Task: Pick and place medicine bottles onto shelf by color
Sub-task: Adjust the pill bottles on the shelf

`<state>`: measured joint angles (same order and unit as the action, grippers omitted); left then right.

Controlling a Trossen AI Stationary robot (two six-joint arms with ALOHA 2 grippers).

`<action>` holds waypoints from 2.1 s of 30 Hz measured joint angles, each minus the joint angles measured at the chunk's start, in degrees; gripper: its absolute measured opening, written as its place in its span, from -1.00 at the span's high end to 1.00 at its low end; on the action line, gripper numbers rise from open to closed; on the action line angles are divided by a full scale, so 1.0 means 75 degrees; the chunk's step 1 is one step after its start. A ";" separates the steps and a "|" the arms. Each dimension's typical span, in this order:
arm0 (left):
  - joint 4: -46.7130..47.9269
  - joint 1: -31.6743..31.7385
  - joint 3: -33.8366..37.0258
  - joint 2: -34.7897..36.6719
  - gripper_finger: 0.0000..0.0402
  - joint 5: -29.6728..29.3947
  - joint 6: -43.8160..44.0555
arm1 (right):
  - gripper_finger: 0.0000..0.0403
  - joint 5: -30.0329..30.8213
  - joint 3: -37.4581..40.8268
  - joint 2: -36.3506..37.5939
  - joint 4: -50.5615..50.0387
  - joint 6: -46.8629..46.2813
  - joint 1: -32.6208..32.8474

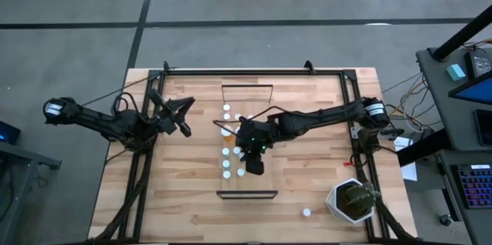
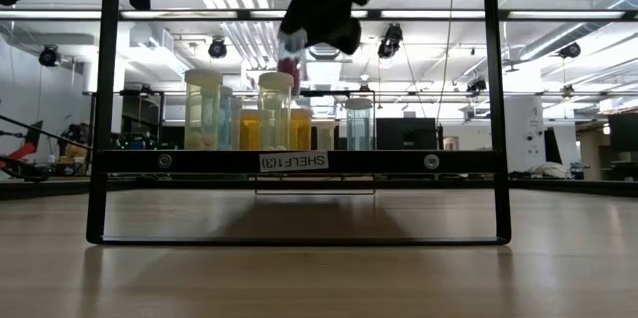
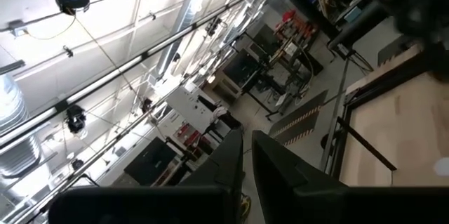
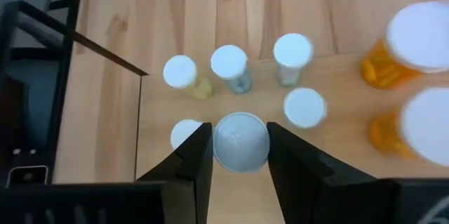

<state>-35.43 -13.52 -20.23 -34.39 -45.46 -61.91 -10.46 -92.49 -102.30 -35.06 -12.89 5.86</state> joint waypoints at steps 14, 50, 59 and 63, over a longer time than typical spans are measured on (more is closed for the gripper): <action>-0.0004 -0.0003 0.0081 0.0206 0.92 -0.0043 0.0011 | 0.46 0.0591 0.0041 -0.0482 0.0603 -0.0508 0.0208; -0.0008 -0.0003 0.0122 0.0311 0.92 -0.0042 -0.0001 | 0.46 0.1218 0.0167 -0.0694 0.0908 -0.0906 0.0534; -0.0008 0.0000 0.0122 0.0311 0.92 -0.0042 -0.0006 | 0.46 0.1402 0.0292 -0.0694 0.0946 -0.0889 0.0534; -0.0008 0.0000 0.0122 0.0311 0.92 -0.0039 -0.0039 | 0.46 0.1402 0.0367 -0.0694 0.0946 -0.0886 0.0534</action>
<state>-35.48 -13.52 -19.31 -32.05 -45.76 -62.20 0.05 -89.73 -107.50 -27.97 -19.53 9.87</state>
